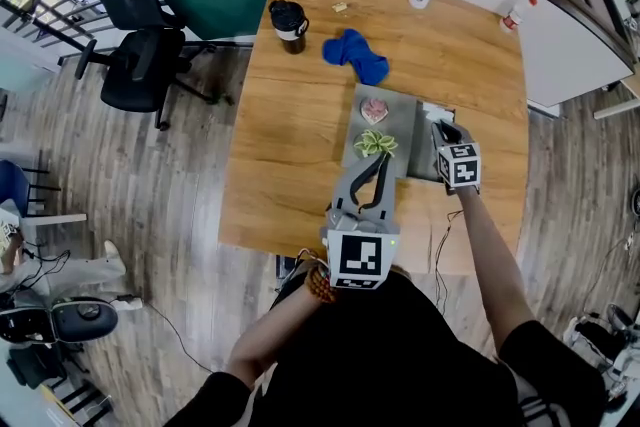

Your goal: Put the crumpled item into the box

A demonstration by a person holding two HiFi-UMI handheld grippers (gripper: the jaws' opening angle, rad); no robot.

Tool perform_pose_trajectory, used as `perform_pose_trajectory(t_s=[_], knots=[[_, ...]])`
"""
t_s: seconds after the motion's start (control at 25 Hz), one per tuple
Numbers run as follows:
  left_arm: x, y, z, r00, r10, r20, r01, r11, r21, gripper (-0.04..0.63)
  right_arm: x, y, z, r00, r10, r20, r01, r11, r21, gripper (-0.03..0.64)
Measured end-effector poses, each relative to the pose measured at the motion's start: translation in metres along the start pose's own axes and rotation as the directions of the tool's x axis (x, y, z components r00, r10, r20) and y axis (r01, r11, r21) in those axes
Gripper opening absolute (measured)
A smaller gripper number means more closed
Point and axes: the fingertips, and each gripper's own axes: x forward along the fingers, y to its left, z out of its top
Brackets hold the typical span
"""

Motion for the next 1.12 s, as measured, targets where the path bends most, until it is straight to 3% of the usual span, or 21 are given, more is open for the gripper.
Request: perform_pose_trajectory(t_s=[0.6,1.12], knots=[[0.002,0.012,-0.001,1.0,0.029,-0.003,-0.029,0.999,-0.014,0.025,0.045,0.003,-0.062,0.982,0.04,-0.185,-0.034,0.999,0.034,0.046],[0.007,0.013,-0.007,0.999,0.031,-0.017,-0.031,0.999,-0.025,0.025,0.052,0.001,-0.083,0.956,0.02,-0.293,-0.005,0.999,0.052,0.052]])
